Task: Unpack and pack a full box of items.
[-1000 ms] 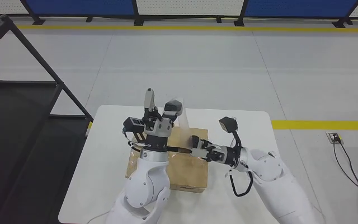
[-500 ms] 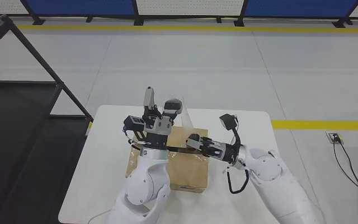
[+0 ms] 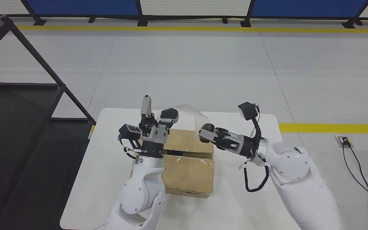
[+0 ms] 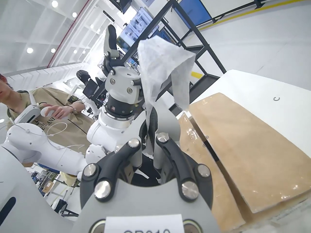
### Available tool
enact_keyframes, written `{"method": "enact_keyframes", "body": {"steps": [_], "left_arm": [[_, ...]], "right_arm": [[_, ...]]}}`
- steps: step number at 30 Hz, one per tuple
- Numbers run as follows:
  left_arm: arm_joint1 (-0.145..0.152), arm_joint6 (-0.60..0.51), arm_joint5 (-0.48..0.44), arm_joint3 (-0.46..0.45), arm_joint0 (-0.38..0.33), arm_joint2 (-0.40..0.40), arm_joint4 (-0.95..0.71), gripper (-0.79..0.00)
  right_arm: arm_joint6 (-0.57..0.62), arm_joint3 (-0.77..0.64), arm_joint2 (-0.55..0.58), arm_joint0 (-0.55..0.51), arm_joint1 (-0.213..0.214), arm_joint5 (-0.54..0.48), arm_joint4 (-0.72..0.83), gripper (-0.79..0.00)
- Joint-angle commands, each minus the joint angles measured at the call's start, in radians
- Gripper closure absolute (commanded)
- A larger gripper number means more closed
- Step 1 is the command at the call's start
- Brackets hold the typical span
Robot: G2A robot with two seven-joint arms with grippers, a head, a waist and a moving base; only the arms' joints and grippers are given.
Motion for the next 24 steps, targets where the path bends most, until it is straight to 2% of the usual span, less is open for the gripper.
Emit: {"method": "enact_keyframes", "body": {"steps": [1, 10, 16, 24], "left_arm": [[0.003, -0.018, 0.007, -0.014, 0.033, -0.018, -0.003, -0.785], [0.018, -0.053, -0.001, -0.085, 0.181, -0.141, -0.041, -0.785], [0.025, -0.082, -0.016, -0.141, 0.276, -0.218, -0.111, -0.785], [0.03, -0.144, -0.035, -0.234, 0.383, -0.32, -0.34, -0.785]], "right_arm": [[0.003, -0.036, 0.012, 0.008, 0.003, 0.038, -0.016, 0.0], [0.104, -0.141, 0.008, 0.066, 0.012, 0.186, 0.012, 0.0], [0.072, -0.199, -0.041, 0.086, 0.007, 0.296, 0.002, 0.0], [0.07, -0.204, -0.044, 0.087, 0.007, 0.307, -0.012, 0.0]]}}
